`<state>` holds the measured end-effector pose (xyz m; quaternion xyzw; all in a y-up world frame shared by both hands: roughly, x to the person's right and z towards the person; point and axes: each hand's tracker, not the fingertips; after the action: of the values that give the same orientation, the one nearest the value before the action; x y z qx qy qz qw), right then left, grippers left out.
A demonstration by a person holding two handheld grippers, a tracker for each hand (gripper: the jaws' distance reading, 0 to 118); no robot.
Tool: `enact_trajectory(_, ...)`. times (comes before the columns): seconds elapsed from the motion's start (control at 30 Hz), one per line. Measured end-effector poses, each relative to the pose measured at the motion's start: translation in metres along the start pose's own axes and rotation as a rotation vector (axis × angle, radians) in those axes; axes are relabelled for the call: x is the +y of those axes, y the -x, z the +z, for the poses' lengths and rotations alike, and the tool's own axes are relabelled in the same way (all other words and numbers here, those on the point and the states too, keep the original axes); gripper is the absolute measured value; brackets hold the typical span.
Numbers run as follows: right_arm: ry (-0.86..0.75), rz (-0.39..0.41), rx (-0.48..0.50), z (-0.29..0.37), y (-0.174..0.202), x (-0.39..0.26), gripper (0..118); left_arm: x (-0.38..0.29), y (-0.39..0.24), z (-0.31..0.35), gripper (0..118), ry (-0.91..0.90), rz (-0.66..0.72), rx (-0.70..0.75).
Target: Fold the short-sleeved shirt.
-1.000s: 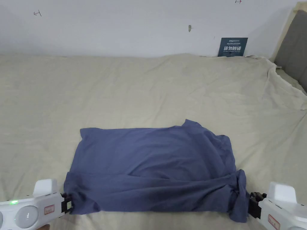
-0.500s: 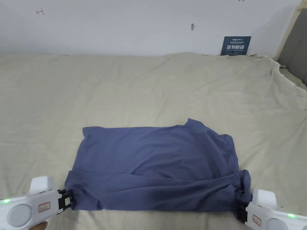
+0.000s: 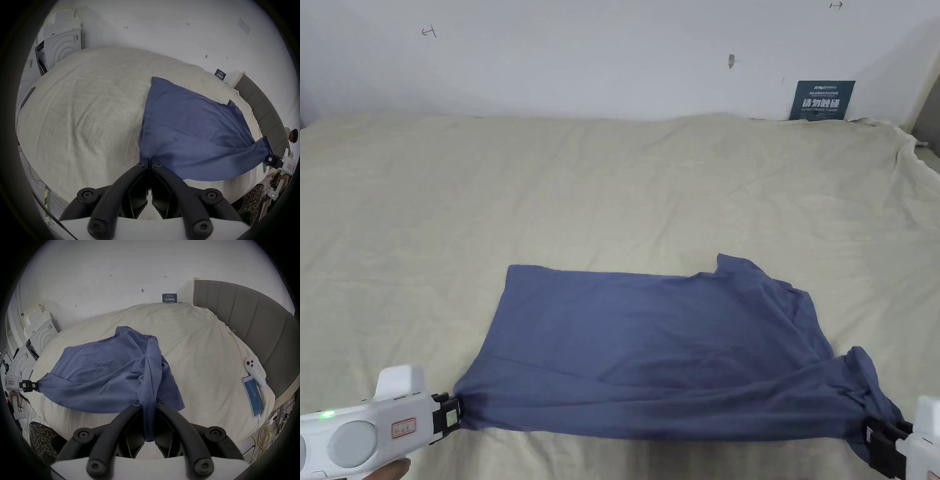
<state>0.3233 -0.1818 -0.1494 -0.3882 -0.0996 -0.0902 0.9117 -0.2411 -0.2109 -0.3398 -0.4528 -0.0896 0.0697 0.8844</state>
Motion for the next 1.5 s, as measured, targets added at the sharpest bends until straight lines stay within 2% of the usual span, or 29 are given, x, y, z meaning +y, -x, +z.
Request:
enact_trajectory(0.13, 0.058, -0.017, -0.002, -0.006, -0.015, -0.024, 6, -0.023, 0.006, 0.009, 0, 0.047, 0.000, -0.007)
enact_trajectory(0.37, 0.222, -0.090, -0.035, -0.064, -0.023, -0.065, 6, -0.056, 0.006, -0.029, 0, 0.159, -0.039, 0.065)
enact_trajectory(0.57, 0.197, -0.080, -0.048, -0.051, -0.016, -0.056, 7, -0.054, 0.003, -0.030, 1, 0.163, -0.008, 0.084)
enact_trajectory(0.6, 0.193, -0.071, -0.054, -0.047, -0.013, -0.053, 11, -0.052, 0.003, -0.028, 7, 0.163, 0.000, 0.082)
enact_trajectory(0.63, 0.180, -0.064, -0.063, -0.039, -0.011, -0.048, 22, -0.047, -0.001, -0.020, 23, 0.163, 0.032, 0.077)
enact_trajectory(0.67, 0.160, -0.064, -0.060, -0.033, -0.011, -0.044, 40, -0.043, -0.002, -0.014, 45, 0.158, 0.062, 0.063)
enact_trajectory(0.73, 0.085, -0.077, -0.033, -0.014, -0.007, -0.028, 85, -0.033, -0.011, 0.002, 93, 0.089, 0.099, 0.029)
enact_trajectory(0.77, 0.036, -0.075, -0.017, -0.003, -0.004, -0.019, 92, -0.027, -0.016, 0.012, 101, 0.039, 0.090, 0.007)
enact_trajectory(0.93, -0.179, -0.045, 0.030, 0.045, 0.019, 0.030, 92, 0.011, -0.056, 0.061, 101, -0.184, 0.002, -0.021)
enact_trajectory(1.03, -0.274, -0.025, 0.025, 0.061, 0.034, 0.048, 90, 0.026, -0.079, 0.075, 99, -0.285, -0.058, 0.009)
enact_trajectory(1.07, -0.302, -0.020, 0.031, 0.064, 0.038, 0.052, 89, 0.029, -0.085, 0.076, 95, -0.317, -0.077, 0.029)
enact_trajectory(1.1, -0.320, -0.021, 0.024, 0.066, 0.047, 0.054, 86, 0.030, -0.091, 0.076, 86, -0.345, -0.092, 0.049)
enact_trajectory(1.17, -0.357, 0.001, -0.021, 0.067, 0.057, 0.058, 61, 0.032, -0.099, 0.073, 49, -0.366, -0.112, 0.047)
enact_trajectory(1.2, -0.367, 0.019, -0.038, 0.067, 0.061, 0.059, 41, 0.032, -0.102, 0.072, 28, -0.380, -0.117, 0.038)
enact_trajectory(1.23, -0.377, 0.034, -0.057, 0.062, 0.062, 0.060, 4, 0.031, -0.103, 0.070, 4, -0.406, -0.119, 0.006)
enact_trajectory(1.3, -0.383, 0.053, -0.066, 0.057, 0.066, 0.063, 0, 0.031, -0.103, 0.064, 0, -0.436, -0.108, -0.071)
enact_trajectory(1.5, -0.388, 0.052, -0.061, 0.035, 0.065, 0.076, 0, 0.056, -0.102, 0.028, 0, -0.365, -0.112, -0.059)
